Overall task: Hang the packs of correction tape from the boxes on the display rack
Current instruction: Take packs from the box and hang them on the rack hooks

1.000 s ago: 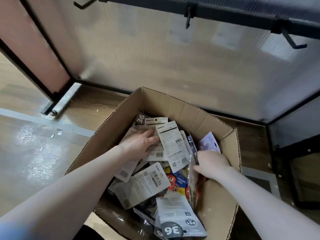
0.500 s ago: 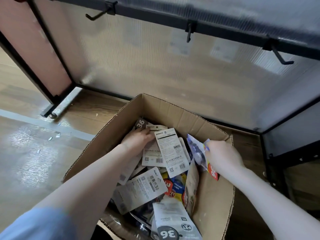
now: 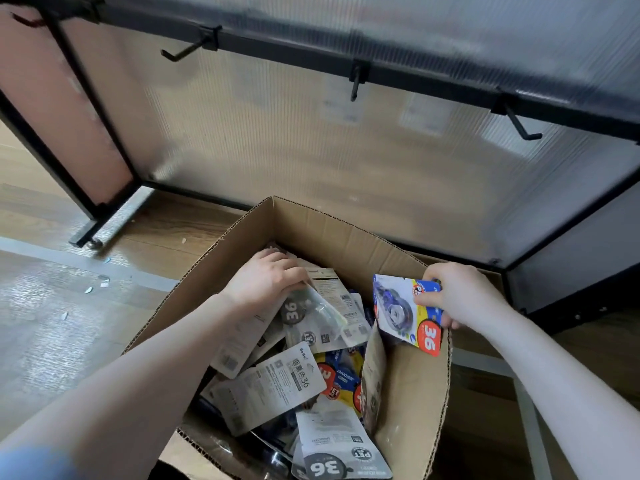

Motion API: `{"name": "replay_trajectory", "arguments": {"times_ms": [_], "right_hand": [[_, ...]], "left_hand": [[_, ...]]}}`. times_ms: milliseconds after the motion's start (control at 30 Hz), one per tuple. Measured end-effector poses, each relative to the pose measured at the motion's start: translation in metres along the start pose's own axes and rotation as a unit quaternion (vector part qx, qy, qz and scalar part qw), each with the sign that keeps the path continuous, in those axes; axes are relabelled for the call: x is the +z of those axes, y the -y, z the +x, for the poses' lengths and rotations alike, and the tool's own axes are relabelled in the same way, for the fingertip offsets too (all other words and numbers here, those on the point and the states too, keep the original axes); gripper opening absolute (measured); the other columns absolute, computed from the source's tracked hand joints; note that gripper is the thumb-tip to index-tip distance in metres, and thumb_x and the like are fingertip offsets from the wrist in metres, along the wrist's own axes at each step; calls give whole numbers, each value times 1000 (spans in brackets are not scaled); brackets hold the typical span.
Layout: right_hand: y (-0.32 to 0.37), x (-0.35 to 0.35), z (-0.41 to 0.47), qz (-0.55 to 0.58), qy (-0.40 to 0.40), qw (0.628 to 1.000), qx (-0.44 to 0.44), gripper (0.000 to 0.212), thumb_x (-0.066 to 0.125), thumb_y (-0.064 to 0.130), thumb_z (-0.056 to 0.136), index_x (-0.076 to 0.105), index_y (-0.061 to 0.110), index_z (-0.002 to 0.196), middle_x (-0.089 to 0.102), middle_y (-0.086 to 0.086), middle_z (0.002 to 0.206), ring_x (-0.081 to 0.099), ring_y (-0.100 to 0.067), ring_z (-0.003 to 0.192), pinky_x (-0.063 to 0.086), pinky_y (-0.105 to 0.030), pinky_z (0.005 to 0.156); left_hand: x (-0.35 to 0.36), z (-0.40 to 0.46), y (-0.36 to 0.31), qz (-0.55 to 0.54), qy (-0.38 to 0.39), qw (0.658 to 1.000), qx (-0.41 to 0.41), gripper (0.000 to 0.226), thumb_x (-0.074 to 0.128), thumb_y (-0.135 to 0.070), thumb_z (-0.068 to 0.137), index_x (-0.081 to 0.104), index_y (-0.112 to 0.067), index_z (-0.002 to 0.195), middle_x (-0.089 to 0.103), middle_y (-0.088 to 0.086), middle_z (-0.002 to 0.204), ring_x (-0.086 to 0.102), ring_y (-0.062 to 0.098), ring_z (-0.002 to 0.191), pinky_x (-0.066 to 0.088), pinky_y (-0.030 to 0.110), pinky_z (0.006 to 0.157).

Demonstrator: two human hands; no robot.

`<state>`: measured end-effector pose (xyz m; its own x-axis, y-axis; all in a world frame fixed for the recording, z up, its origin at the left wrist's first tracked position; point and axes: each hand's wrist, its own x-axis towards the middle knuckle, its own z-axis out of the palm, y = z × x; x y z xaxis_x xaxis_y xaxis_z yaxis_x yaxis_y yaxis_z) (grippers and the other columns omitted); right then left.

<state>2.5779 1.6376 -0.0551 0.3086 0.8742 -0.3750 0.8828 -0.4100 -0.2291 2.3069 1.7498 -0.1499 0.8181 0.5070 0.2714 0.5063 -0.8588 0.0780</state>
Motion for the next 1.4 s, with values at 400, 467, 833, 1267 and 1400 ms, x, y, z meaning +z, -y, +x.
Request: {"name": "replay_trajectory", "arguments": {"times_ms": [400, 467, 833, 1267, 1400], "right_hand": [[1, -7, -4, -3, 7, 1000, -15, 9, 57, 16, 85, 55, 21, 91, 62, 0, 70, 59, -13, 43, 42, -22, 38], [-2, -6, -4, 12, 3, 1000, -15, 9, 56, 16, 86, 55, 21, 93, 61, 1, 73, 61, -13, 47, 42, -22, 39], [-7, -5, -4, 43, -5, 999, -23, 32, 50, 4, 76, 58, 23, 100, 62, 1, 78, 60, -18, 62, 50, -31, 53], [-10, -11, -7, 47, -94, 994, 12, 19, 52, 6, 73, 68, 11, 82, 68, -8, 74, 58, -23, 67, 44, -30, 55], [-10, -14, -7, 74, -125, 989, 10, 20, 51, 12, 85, 67, 20, 94, 71, -3, 87, 64, -22, 78, 54, -34, 65]], "left_hand": [[-37, -6, -4, -22, 83, 981, -176, 25, 47, -36, 95, 56, -14, 89, 57, 1, 74, 59, 27, 70, 36, 26, 55], [-42, -5, -4, -58, 181, 955, -227, 20, 51, -30, 94, 59, -12, 95, 59, 1, 86, 58, 26, 83, 36, 26, 61], [-68, -22, 9, -183, 257, 896, -311, 46, 65, -3, 73, 61, -15, 117, 63, 1, 105, 55, 12, 88, 42, 17, 67], [-81, -15, 2, -76, 172, 936, -299, 23, 52, -26, 92, 46, -26, 114, 53, 2, 80, 55, 24, 75, 48, 33, 68], [-85, -13, 4, -106, 203, 923, -310, 37, 55, -9, 83, 47, -24, 116, 61, 4, 99, 56, 23, 87, 49, 34, 72]]}}
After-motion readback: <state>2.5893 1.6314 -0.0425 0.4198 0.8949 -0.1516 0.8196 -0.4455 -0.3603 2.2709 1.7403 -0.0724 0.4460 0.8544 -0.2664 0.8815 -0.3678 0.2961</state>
